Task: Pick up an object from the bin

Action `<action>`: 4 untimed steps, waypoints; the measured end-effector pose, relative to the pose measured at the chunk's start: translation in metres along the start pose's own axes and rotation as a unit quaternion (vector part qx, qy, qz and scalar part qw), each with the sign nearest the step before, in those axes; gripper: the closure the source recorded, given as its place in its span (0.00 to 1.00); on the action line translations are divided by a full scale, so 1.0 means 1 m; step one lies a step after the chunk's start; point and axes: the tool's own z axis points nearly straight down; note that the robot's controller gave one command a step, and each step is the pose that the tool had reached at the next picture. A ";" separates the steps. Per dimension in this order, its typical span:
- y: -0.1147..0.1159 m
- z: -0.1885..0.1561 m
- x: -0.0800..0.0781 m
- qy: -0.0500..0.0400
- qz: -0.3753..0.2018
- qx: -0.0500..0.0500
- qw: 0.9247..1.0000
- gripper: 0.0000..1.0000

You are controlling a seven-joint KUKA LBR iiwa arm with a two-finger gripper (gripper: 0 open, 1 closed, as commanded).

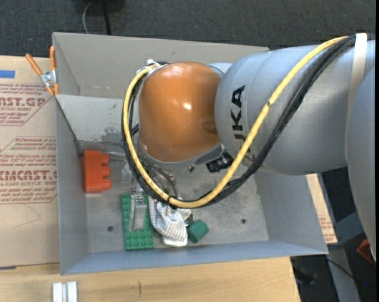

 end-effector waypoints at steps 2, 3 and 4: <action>0.006 0.019 -0.006 -0.008 -0.066 -0.001 0.998 0.00; 0.001 0.135 -0.016 -0.003 -0.099 -0.001 0.995 1.00; 0.001 0.134 -0.016 -0.004 -0.099 -0.001 0.995 1.00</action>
Offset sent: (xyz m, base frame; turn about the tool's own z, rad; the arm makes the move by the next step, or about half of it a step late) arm 0.0100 0.0280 -0.1245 -0.6041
